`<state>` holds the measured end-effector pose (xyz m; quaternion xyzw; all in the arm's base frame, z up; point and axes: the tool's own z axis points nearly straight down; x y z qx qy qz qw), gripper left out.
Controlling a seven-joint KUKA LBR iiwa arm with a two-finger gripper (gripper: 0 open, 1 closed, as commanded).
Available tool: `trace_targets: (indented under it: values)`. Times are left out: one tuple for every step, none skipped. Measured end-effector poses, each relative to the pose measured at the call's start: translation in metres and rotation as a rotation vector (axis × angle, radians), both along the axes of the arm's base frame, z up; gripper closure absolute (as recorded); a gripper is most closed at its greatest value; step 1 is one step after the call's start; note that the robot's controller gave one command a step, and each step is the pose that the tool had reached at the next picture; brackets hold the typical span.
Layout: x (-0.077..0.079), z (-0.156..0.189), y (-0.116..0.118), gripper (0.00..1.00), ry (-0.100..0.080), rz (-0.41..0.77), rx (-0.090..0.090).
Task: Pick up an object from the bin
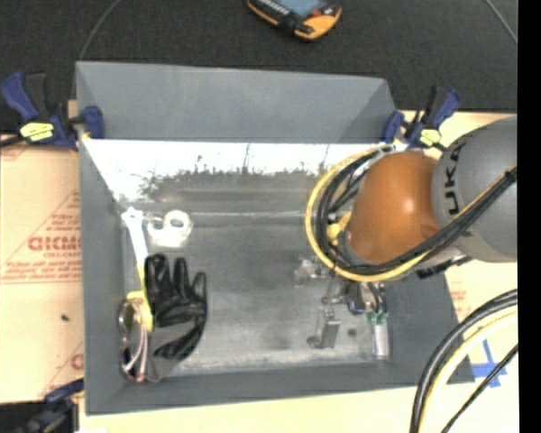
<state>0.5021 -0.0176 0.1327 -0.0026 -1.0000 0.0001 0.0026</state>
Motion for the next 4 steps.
trace_targets:
  values:
    - [0.002,0.004,0.000,0.00,-0.008,0.001,0.000]
    - [0.017,-0.046,0.093,0.00,-0.004,0.241,0.001]
    - [0.023,-0.004,0.190,0.00,-0.012,0.350,0.002]
    - [0.064,-0.033,0.190,0.00,-0.008,0.516,0.002]
